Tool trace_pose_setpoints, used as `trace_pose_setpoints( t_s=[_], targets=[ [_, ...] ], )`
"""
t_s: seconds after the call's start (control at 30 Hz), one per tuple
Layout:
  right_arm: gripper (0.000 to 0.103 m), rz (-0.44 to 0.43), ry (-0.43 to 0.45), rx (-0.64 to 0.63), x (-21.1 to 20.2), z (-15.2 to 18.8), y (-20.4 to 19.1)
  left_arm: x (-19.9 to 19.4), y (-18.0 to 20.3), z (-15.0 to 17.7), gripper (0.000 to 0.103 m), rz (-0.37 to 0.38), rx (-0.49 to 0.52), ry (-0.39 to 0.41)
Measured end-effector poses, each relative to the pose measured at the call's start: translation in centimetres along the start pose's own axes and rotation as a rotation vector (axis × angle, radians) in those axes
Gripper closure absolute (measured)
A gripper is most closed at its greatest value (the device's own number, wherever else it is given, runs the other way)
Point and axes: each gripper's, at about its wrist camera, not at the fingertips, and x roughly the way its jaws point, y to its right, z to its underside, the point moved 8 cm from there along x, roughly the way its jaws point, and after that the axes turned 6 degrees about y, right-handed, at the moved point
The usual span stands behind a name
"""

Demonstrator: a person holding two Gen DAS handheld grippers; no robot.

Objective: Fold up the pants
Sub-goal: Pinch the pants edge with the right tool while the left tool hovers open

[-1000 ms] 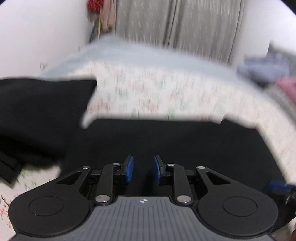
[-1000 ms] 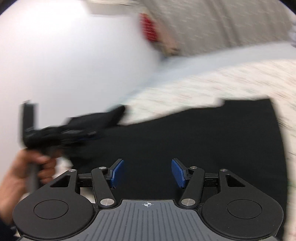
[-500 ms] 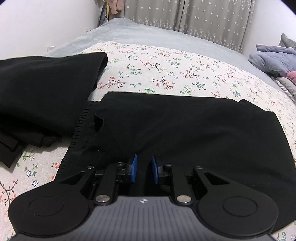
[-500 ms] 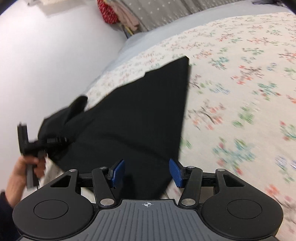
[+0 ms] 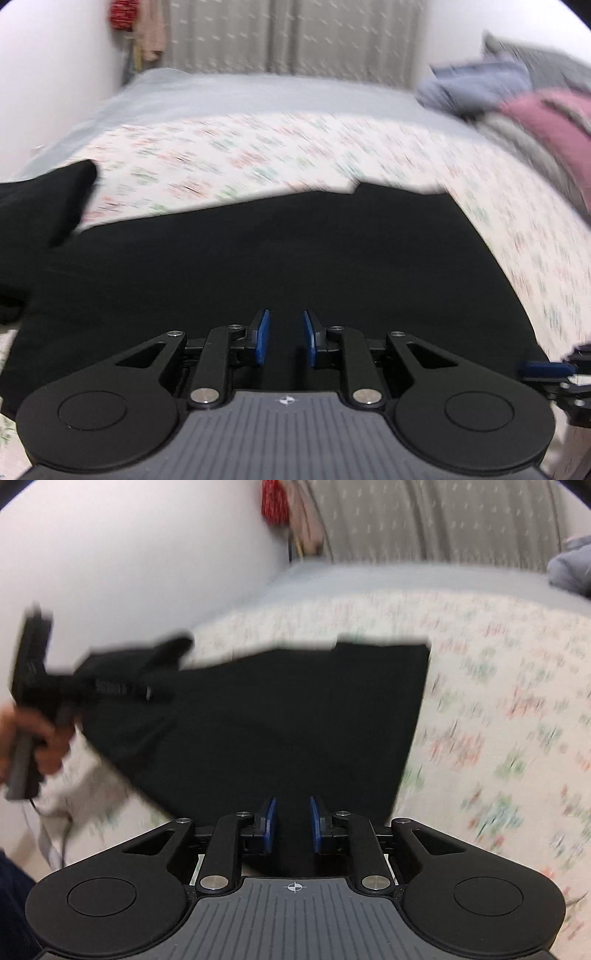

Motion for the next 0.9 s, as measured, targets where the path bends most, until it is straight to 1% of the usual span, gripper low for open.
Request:
trace_pose_setpoints(
  t_s=[0.07, 0.1, 0.13, 0.17, 0.2, 0.27, 0.3, 0.4, 0.43, 0.5, 0.57, 0.6, 0.63, 0.7, 0.77, 0.8, 0.83, 0.9],
  targets=[
    [0.088, 0.008, -0.023, 0.004, 0.4, 1.3, 0.0, 1.3, 1.0, 1.6, 0.076, -0.039, 0.056, -0.08],
    [0.09, 0.004, -0.023, 0.016, 0.2, 1.7, 0.1, 1.9, 1.2, 2.2, 0.076, -0.06, 0.08, -0.095],
    [0.09, 0.002, -0.031, 0.03, 0.0, 1.8, 0.3, 1.9, 1.5, 2.4, 0.075, -0.071, 0.098, -0.092],
    [0.09, -0.003, -0.042, 0.045, -0.2, 1.8, 0.4, 1.8, 1.4, 2.4, 0.075, -0.073, 0.092, -0.093],
    [0.09, -0.004, -0.053, 0.05, -0.4, 2.0, 0.4, 1.6, 1.0, 2.4, 0.075, -0.073, 0.062, -0.098],
    [0.09, 0.004, -0.066, 0.013, -0.6, 2.2, 0.2, 1.3, 0.4, 2.5, 0.075, -0.072, 0.02, -0.098],
    [0.09, 0.007, -0.071, -0.013, -0.9, 2.5, -0.1, 1.2, 0.1, 2.6, 0.075, -0.075, 0.022, -0.093],
    [0.09, -0.002, -0.091, -0.054, -1.6, 2.8, -0.4, 1.0, 0.2, 2.7, 0.075, -0.101, 0.063, -0.077],
    [0.087, -0.011, -0.106, -0.066, -1.6, 2.5, -0.4, 1.0, 0.4, 2.7, 0.074, -0.113, 0.078, -0.071],
    [0.081, -0.057, -0.121, -0.064, -1.9, 1.8, 0.0, 0.3, 1.4, 2.3, 0.074, -0.139, 0.116, -0.048],
    [0.076, -0.08, -0.104, -0.003, -2.8, 0.6, 1.3, -0.4, 2.4, 1.9, 0.074, -0.141, 0.142, -0.01],
    [0.069, -0.086, -0.09, 0.039, -3.0, -0.1, 2.2, -0.9, 3.1, 1.6, 0.074, -0.122, 0.139, 0.011],
    [0.059, -0.096, -0.072, 0.095, -3.2, -0.6, 3.2, -1.2, 3.9, 1.3, 0.074, -0.092, 0.131, 0.028],
    [0.048, -0.119, -0.047, 0.232, -3.0, -0.9, 5.5, -1.4, 5.6, 1.0, 0.074, -0.038, 0.121, 0.044],
    [0.048, -0.16, -0.045, 0.379, -2.0, 0.2, 7.5, -1.0, 7.1, 1.2, 0.074, 0.0, 0.127, 0.03],
    [0.05, -0.185, -0.045, 0.447, -1.6, 1.0, 8.2, -0.6, 7.8, 1.5, 0.074, 0.01, 0.136, 0.015],
    [0.05, -0.209, -0.018, 0.505, -1.4, 1.7, 8.7, -0.3, 8.3, 1.8, 0.074, 0.015, 0.147, 0.0],
    [0.049, -0.235, 0.008, 0.546, -1.4, 1.8, 8.8, 0.5, 8.9, 2.3, 0.074, 0.023, 0.165, -0.025]
  ],
)
